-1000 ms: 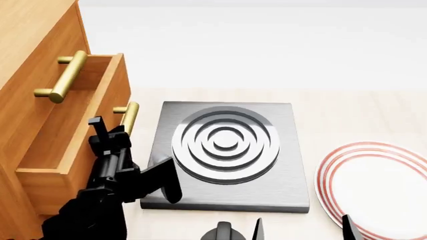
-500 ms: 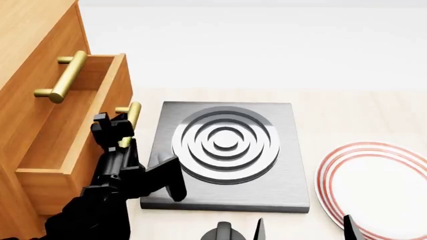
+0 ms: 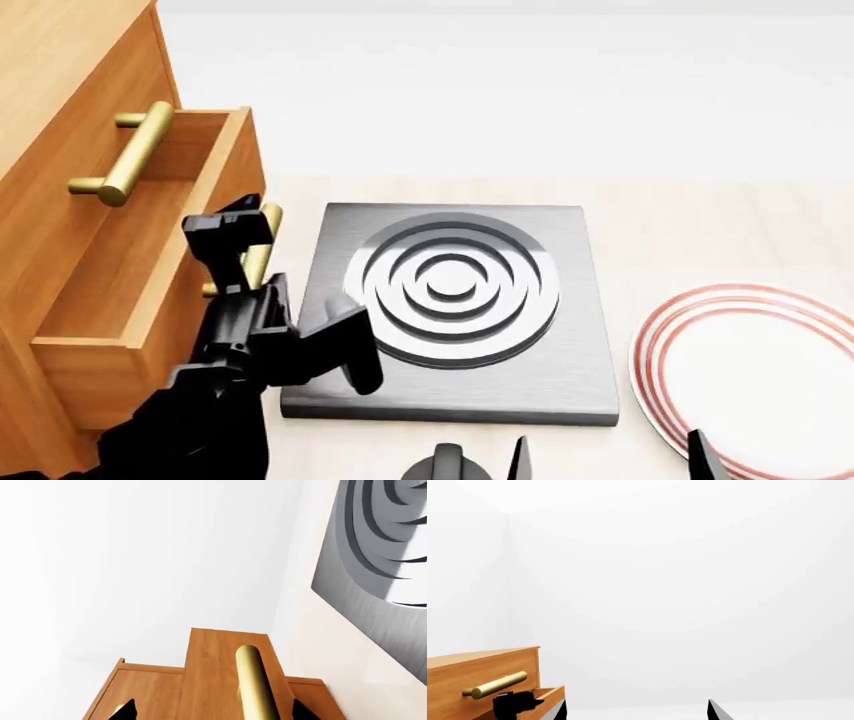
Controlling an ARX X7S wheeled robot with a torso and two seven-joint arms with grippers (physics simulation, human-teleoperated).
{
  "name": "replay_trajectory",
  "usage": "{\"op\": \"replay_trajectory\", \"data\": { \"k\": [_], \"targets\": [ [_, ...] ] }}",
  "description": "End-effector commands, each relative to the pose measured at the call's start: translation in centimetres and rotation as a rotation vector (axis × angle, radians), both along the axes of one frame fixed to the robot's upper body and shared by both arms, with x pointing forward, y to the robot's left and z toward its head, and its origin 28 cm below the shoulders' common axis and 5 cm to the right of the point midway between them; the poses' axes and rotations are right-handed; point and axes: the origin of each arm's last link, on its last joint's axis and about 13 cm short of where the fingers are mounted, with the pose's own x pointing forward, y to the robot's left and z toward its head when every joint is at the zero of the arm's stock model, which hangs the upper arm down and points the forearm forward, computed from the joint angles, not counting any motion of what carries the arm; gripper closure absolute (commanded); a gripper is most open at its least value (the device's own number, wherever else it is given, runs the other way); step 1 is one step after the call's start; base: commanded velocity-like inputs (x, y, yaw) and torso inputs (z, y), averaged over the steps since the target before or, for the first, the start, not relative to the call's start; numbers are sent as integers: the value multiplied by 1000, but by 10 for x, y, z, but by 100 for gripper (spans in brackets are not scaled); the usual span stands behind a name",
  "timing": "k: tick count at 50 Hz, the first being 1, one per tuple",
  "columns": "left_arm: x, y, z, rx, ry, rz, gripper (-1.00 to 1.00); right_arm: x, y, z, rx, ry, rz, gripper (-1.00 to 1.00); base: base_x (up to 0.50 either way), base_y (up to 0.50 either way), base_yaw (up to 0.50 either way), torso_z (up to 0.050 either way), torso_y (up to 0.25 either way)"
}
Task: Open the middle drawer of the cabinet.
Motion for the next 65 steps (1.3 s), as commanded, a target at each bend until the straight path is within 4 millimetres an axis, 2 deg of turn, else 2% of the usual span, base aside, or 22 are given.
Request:
{"op": "replay_trajectory", "data": {
  "k": [1, 21, 26, 33, 35, 36, 37, 40, 45, 51, 53, 60, 65],
  "targets": [
    [1, -7, 3, -11, -33, -55, -100, 0, 0, 0, 0, 1, -1, -100, 0, 0, 0, 0, 0],
    [-2, -20, 6, -39, -23, -123, -100, 0, -1, 0, 6, 1, -3, -100, 0, 0, 0, 0, 0],
    [3, -24, 17, -130, -20, -124, -100, 0, 0, 0, 5, 3, 2, -100, 0, 0, 0, 0, 0],
    [12, -38, 51, -297, -36, -199, -100, 1, 1, -2, 3, 6, 6, -100, 0, 0, 0, 0, 0],
    [13, -39, 54, -273, -40, -210, -100, 0, 1, -2, 2, 6, 7, -100, 0, 0, 0, 0, 0],
    [14, -45, 66, -376, -21, -230, -100, 1, 1, -3, 1, 8, 7, -100, 0, 0, 0, 0, 0],
    [14, -48, 71, -358, -43, -248, -100, 2, 1, -4, 1, 9, 8, -100, 0, 0, 0, 0, 0],
    [13, -56, 78, -418, -43, -314, -100, 2, 2, -3, -1, 10, 10, -100, 0, 0, 0, 0, 0],
    [-5, -57, 88, -555, 8, -366, -100, 2, 2, -3, 0, 10, 9, -100, 0, 0, 0, 0, 0],
    [-35, -55, 109, -631, -39, -433, -100, 3, 2, -4, -1, 11, 10, -100, 0, 0, 0, 0, 0],
    [-46, -50, 118, -712, -6, -420, -100, 3, 2, -5, -2, 14, 11, -100, 0, 0, 0, 0, 0],
    [-66, -32, 139, -920, 25, -357, -100, 3, 3, -6, -6, 16, 9, -100, 0, 0, 0, 0, 0],
    [-72, -22, 146, -950, 38, -319, -100, 4, 2, -6, -5, 17, 5, -100, 0, 0, 0, 0, 0]
  ]
}}
